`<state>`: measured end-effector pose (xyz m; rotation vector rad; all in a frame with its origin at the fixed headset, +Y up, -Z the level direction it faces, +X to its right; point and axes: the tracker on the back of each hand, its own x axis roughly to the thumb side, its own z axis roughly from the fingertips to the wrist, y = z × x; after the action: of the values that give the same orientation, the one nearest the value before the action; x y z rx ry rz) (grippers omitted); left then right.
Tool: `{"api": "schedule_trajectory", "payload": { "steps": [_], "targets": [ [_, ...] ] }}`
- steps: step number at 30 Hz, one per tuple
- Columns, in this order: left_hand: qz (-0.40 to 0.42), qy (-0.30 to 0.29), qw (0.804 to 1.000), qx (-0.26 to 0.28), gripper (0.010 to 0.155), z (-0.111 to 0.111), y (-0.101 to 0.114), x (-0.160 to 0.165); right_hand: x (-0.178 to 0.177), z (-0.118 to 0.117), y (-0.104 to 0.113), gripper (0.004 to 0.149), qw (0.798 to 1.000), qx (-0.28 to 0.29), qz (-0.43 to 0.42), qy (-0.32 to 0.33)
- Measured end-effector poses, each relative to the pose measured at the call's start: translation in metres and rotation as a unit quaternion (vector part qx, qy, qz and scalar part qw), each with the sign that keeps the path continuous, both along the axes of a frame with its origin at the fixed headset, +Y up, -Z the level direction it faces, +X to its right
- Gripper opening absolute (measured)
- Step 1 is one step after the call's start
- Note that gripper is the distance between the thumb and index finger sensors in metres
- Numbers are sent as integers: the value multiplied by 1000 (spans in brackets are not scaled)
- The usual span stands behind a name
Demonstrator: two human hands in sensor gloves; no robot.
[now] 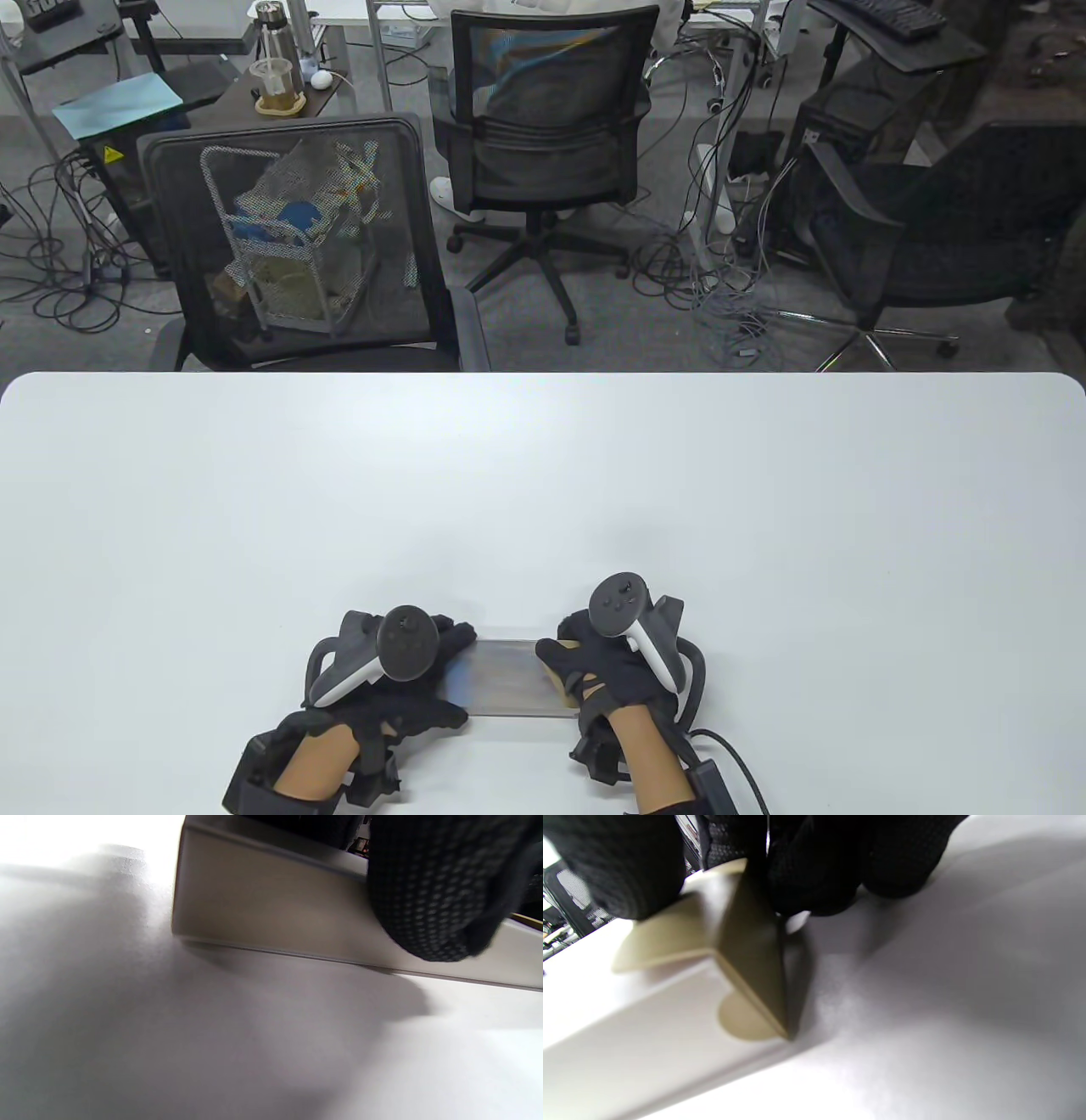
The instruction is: Pack snap-button pull-out pencil case
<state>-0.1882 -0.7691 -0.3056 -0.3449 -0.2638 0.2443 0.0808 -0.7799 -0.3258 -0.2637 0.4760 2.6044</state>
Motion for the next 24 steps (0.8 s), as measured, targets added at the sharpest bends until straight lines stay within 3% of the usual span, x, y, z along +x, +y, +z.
{"api": "schedule_trajectory", "payload": {
  "steps": [8, 10, 12, 14, 17, 20, 24],
  "targets": [
    [-13, -3, 1000, 6, 92, 5, 0, 0, 17, -1, 1, 60, 998, -6, -61, 33],
    [-10, -3, 1000, 3, 92, 5, 0, 0, 22, 2, 9, 61, 998, 29, -54, 32],
    [-11, -2, 1000, 3, 92, 5, 0, 0, 25, 8, 27, 62, 995, 99, 3, 33],
    [-14, -2, 1000, 5, 92, 5, 0, 0, 26, 18, 48, 66, 980, 179, 80, 34],
    [-13, -2, 1000, 5, 92, 5, 0, 0, 28, 36, 76, 73, 942, 275, 189, 45],
    [-13, -2, 1000, 3, 92, 6, 0, -1, 32, 48, 82, 79, 930, 308, 191, 63],
    [-13, -2, 1000, 3, 92, 6, 0, -1, 37, 55, 64, 83, 920, 309, 221, 101]
  ]
}}
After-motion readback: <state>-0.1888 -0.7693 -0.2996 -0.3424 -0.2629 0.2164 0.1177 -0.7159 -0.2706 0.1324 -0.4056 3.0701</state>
